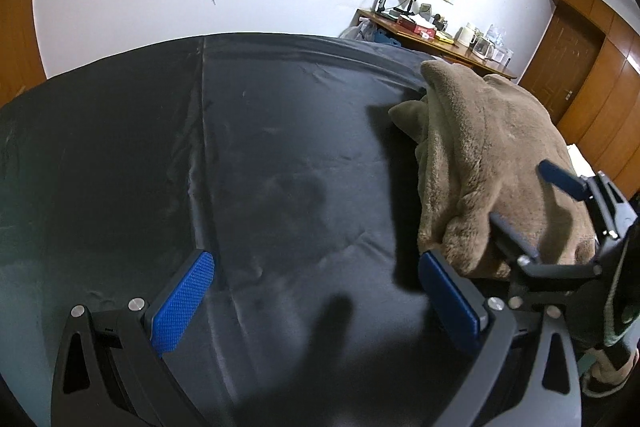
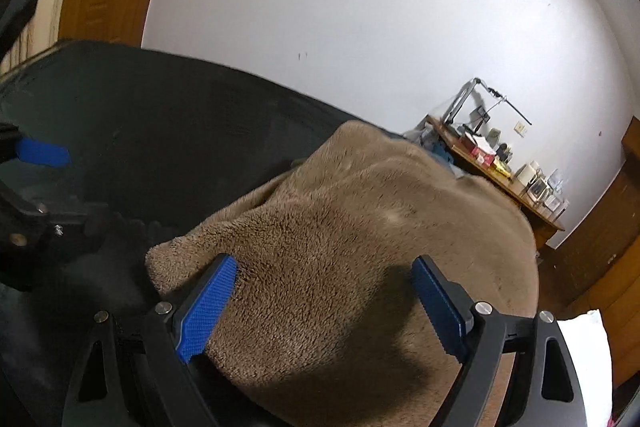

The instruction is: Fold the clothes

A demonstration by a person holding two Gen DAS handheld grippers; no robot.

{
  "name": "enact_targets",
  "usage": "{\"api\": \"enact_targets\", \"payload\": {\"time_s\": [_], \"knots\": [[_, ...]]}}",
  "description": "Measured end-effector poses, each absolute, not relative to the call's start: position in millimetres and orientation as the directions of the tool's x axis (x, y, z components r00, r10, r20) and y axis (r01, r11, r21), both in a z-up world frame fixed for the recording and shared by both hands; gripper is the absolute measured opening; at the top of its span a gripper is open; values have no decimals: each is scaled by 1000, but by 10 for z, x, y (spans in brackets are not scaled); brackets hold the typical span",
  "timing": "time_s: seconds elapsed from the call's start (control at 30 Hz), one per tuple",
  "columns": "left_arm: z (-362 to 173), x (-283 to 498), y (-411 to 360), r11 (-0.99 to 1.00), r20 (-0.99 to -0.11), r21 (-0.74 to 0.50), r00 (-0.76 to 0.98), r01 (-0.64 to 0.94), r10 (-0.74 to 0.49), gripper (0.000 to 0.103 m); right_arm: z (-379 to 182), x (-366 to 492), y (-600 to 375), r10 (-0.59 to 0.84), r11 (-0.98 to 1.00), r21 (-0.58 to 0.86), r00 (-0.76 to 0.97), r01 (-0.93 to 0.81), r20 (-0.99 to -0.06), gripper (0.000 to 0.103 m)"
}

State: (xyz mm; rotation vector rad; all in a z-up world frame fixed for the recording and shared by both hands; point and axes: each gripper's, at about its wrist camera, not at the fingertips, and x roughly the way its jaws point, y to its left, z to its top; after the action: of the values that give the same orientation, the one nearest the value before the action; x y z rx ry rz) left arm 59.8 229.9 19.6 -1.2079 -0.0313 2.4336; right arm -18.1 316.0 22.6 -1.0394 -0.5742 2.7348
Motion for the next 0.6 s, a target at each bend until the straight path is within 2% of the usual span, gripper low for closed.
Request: {"api": "enact_targets", "payload": {"time_s": [0.23, 0.4, 0.6], "knots": [[183, 661, 2312, -898, -757, -223, -512, -380, 405, 103, 161, -132, 3137, 272, -919, -394, -750, -16, -603, 91], [190, 726, 2402, -871, -747, -248, -488, -425, 451, 103, 222, 102, 3249, 201, -954, -298, -784, -21, -588, 91], [165, 846, 2621, -852, -762, -215, -464, -478, 452, 103, 256, 595, 3608, 217, -974, -174, -805, -143, -553, 91]]}}
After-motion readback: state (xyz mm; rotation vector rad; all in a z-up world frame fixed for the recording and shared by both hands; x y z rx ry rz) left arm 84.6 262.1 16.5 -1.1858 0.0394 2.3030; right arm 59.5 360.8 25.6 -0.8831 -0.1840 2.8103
